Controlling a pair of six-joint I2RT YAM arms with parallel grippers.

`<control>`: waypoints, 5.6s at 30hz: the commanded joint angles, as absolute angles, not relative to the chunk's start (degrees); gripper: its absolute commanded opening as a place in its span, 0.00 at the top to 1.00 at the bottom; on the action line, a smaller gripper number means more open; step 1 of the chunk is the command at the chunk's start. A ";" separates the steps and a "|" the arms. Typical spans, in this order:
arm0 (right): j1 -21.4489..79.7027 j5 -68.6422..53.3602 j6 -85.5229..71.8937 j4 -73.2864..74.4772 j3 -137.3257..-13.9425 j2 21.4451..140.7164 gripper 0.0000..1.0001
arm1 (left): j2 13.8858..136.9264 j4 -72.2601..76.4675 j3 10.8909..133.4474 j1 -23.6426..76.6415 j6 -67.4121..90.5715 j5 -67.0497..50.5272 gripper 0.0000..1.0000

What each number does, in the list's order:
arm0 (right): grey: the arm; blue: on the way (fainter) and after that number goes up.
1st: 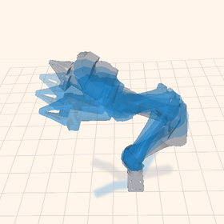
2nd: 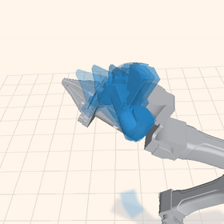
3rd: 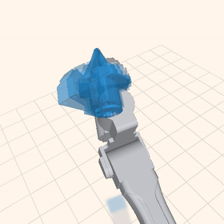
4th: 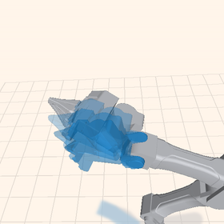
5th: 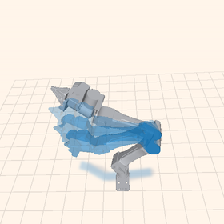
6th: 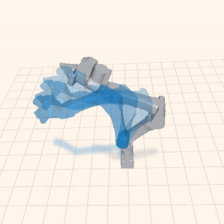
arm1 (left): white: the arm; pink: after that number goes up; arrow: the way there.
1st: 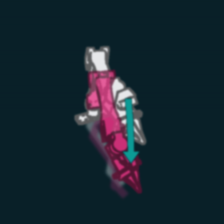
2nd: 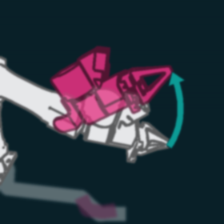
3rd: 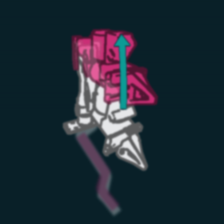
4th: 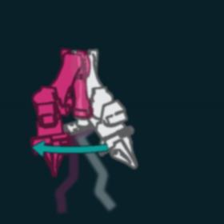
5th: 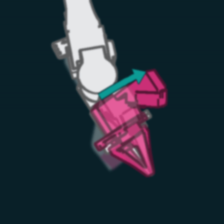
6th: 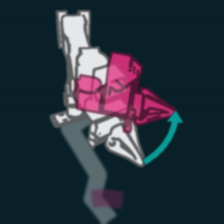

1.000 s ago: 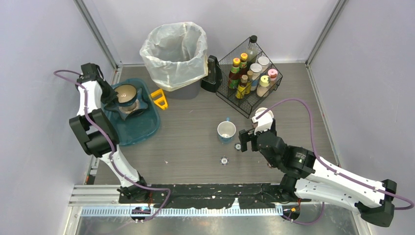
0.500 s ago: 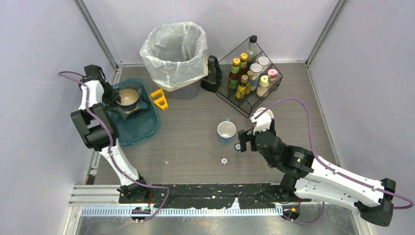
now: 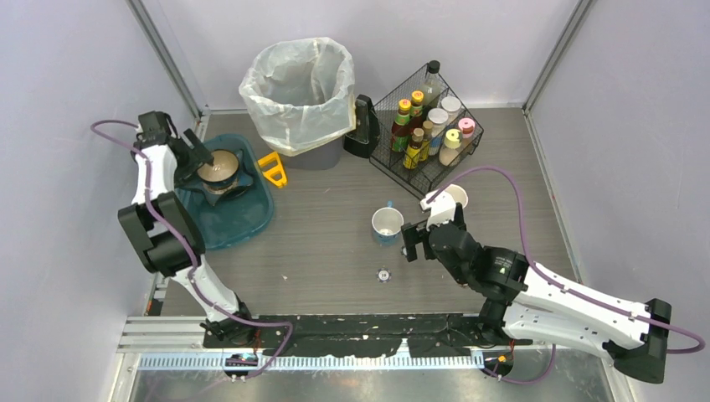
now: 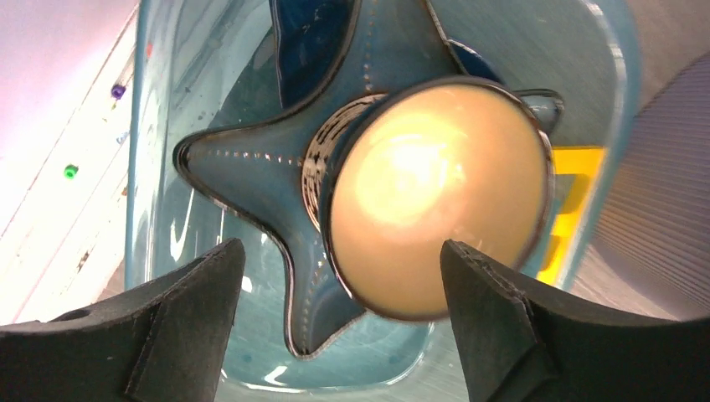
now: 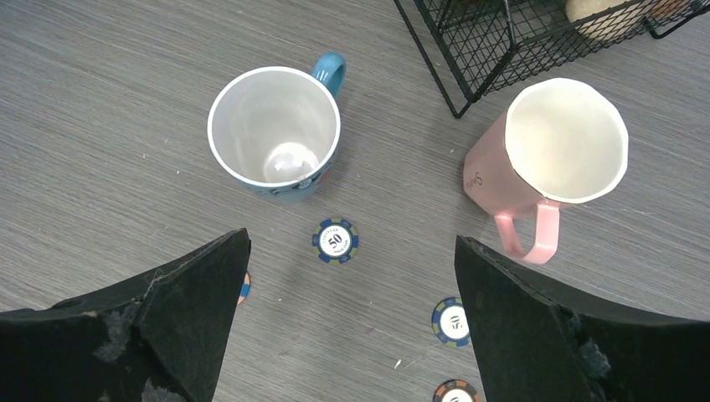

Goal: Clear the kitchen counter

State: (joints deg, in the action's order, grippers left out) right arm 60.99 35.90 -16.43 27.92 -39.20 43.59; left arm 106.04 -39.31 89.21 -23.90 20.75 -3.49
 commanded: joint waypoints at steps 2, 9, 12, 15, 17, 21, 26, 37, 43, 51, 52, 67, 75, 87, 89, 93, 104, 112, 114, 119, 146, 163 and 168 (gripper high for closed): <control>58.79 33.65 -17.02 26.51 -44.05 46.30 0.01 | 94.09 -36.45 85.90 -21.84 21.21 -2.42 0.08; 48.18 20.53 -18.33 26.72 -47.52 53.20 0.08 | 78.82 -36.35 77.28 -12.95 21.75 -0.51 0.03; 43.95 16.89 -18.27 26.71 -49.06 56.40 0.11 | 71.00 -34.99 70.97 -7.45 22.14 1.66 0.01; 41.87 13.30 -18.48 26.53 -50.02 60.26 0.14 | 63.54 -32.82 63.42 -0.91 21.95 2.45 0.00; 40.75 11.25 -18.54 26.30 -50.90 62.88 0.16 | 58.51 -32.03 59.63 4.23 21.71 2.47 0.00; 39.34 9.27 -18.90 25.10 -52.64 68.00 0.21 | 51.53 -30.54 52.59 11.69 21.25 0.46 0.00; 38.28 8.31 -19.50 22.68 -54.26 75.21 0.30 | 44.30 -26.41 42.91 18.80 25.96 -5.52 0.00; 37.84 3.51 -23.54 17.14 -53.71 83.33 0.64 | 38.03 -8.96 25.70 25.25 36.81 -8.13 0.00; 37.39 0.88 -26.28 13.05 -51.45 79.53 0.92 | 37.32 -1.89 22.61 25.22 39.00 -9.59 0.00; 33.53 -10.24 -31.09 1.66 -44.85 68.77 0.94 | 37.13 6.93 22.00 25.22 44.32 -15.31 0.01; 32.68 -12.89 -32.47 -0.45 -43.01 67.83 0.95 | 37.31 8.25 22.07 25.25 45.15 -16.31 0.00; 29.28 -29.30 -50.14 -43.18 -29.88 55.53 0.95 | 43.08 28.04 26.62 32.56 55.73 -24.40 0.00; 29.25 -32.10 -56.41 -58.20 -28.29 57.62 0.95 | 47.52 39.64 27.97 37.10 60.90 -24.37 0.00; 29.26 -34.92 -59.16 -64.64 -27.34 59.71 0.95 | 55.09 51.55 31.40 41.70 67.76 -23.74 0.00; 29.25 -35.04 -59.17 -65.02 -27.13 59.80 0.95 | 56.14 52.64 31.79 42.44 68.43 -23.73 0.00; 29.19 -34.69 -59.07 -65.64 -26.51 60.19 0.94 | 57.63 54.26 32.37 43.46 69.95 -24.19 0.02; 29.27 -34.89 -59.70 -67.22 -25.90 61.89 0.94 | 56.46 53.61 31.69 44.04 68.07 -23.63 0.45; 28.43 -33.28 -57.36 -63.24 -23.94 60.11 0.54 | 48.99 38.32 32.93 43.47 57.72 -19.86 1.00; 27.80 -32.66 -56.09 -61.18 -23.16 59.03 0.35 | 45.42 30.13 34.46 42.85 53.05 -17.50 1.00; 27.00 -29.45 -51.17 -52.04 -22.36 54.94 0.05 | 37.88 1.62 42.68 41.63 38.36 -5.47 1.00; 26.94 -14.41 -25.47 -11.15 -27.16 38.46 0.03 | 49.22 -46.40 59.93 -3.20 16.06 19.41 1.00; 29.06 -11.90 -22.98 -11.70 -24.88 33.64 0.03 | 62.26 -28.42 51.39 -17.93 17.18 10.85 1.00; 29.52 -11.14 -22.24 -10.93 -24.83 32.36 0.03 | 67.02 -30.28 51.97 -18.17 17.20 13.24 1.00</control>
